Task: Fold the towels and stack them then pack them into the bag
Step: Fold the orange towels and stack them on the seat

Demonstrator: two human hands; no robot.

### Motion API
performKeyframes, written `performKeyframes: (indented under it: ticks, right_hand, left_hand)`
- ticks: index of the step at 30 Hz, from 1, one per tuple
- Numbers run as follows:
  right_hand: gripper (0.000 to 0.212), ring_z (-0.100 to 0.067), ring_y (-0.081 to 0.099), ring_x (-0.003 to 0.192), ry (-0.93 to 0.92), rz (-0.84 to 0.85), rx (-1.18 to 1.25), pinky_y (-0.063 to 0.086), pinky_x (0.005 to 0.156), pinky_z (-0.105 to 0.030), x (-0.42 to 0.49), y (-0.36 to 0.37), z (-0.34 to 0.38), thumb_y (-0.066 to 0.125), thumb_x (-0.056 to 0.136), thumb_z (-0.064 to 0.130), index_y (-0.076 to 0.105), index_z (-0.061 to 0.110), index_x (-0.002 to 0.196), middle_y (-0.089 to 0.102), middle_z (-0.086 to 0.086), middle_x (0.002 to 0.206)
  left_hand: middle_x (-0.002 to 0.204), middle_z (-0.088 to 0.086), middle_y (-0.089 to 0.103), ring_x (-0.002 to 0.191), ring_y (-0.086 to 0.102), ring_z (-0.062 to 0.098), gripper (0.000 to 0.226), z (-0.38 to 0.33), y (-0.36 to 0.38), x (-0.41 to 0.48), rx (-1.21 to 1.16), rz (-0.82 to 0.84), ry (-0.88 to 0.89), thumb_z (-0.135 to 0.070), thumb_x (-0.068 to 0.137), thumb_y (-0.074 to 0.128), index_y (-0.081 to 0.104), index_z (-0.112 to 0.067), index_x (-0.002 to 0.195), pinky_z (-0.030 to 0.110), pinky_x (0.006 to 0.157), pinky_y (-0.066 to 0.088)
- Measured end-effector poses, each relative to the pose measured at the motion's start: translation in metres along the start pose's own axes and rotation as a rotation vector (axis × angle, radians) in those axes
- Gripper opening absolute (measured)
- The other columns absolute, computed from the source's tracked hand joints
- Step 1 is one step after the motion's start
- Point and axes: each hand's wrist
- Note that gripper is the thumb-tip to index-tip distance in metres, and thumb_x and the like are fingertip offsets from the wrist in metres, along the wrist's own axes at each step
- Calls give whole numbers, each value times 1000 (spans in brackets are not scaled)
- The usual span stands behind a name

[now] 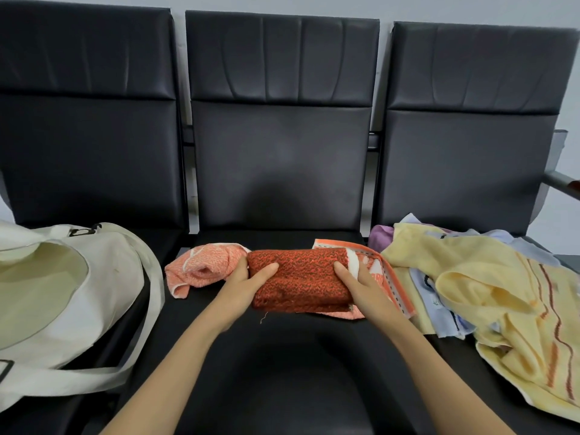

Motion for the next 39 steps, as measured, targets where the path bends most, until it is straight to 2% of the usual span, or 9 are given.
performKeyframes:
  ticks: [6,13,18,22,25,29,31,34,39]
  right_hand:
    - [66,-1,60,102,-33,-18,86,45,89,-17,0,3,-2,66,77,54,46,26,132,61,13,120]
    - [46,-24,68,105,-72,125,333,54,91,-37,4,-9,0,70,77,19,61,7,120,72,-8,111]
    - [57,-22,63,114,8,153,294,44,104,-44,5,-19,-12,70,81,40,56,14,130,68,-4,121]
    - [95,-11,40,135,33,65,-11,25,116,-34,4,-15,-8,59,73,73,27,26,149,41,15,144]
    - [95,-9,26,136,-2,47,-107,23,109,-26,0,-14,-3,59,87,51,-5,29,153,18,9,150]
    - [116,19,43,109,-114,175,-100,38,88,-4,-7,-21,1,75,81,18,-20,37,147,15,14,142]
    - [109,26,47,102,-171,230,-83,42,77,-1,-10,-24,6,70,84,9,-13,40,146,24,20,136]
    - [74,25,42,114,-287,253,-143,37,86,1,-15,-26,15,62,91,6,21,34,146,34,23,138]
    - [29,9,53,111,-309,203,-126,39,89,-8,6,-11,14,59,93,8,64,28,113,61,27,114]
  left_hand:
    - [120,6,65,109,64,17,34,1,5,1,-152,-40,36,-33,90,59,52,-19,120,38,99,49]
    - [117,9,63,101,66,20,40,-3,5,0,-254,-27,161,-24,87,61,46,-28,124,32,83,54]
    - [126,-5,57,119,56,21,32,-1,5,-5,-32,113,171,-43,88,51,51,-50,119,43,102,47]
    - [121,-19,60,119,57,12,28,-3,8,-8,-40,190,81,-34,86,63,67,-37,114,34,101,47]
    - [113,-20,65,111,60,4,33,-1,7,-8,-46,183,122,-11,85,68,70,-31,111,26,93,51]
    - [124,-4,63,116,59,12,28,2,5,-6,5,137,126,-8,87,66,75,-30,102,33,99,49]
    - [123,-3,64,114,61,15,32,1,4,-7,-45,157,75,-2,87,64,74,-26,105,34,99,50]
    - [124,-4,64,114,61,13,44,-4,-1,-8,-109,208,46,9,85,61,70,-23,114,32,98,50]
    - [125,-2,64,116,60,15,54,-7,-13,11,-124,153,92,15,82,60,71,-29,111,32,98,49]
Point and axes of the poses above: each hand's wrist, its own x-axis towards the middle knuckle, its own y-axis out of the palm, z = x × y
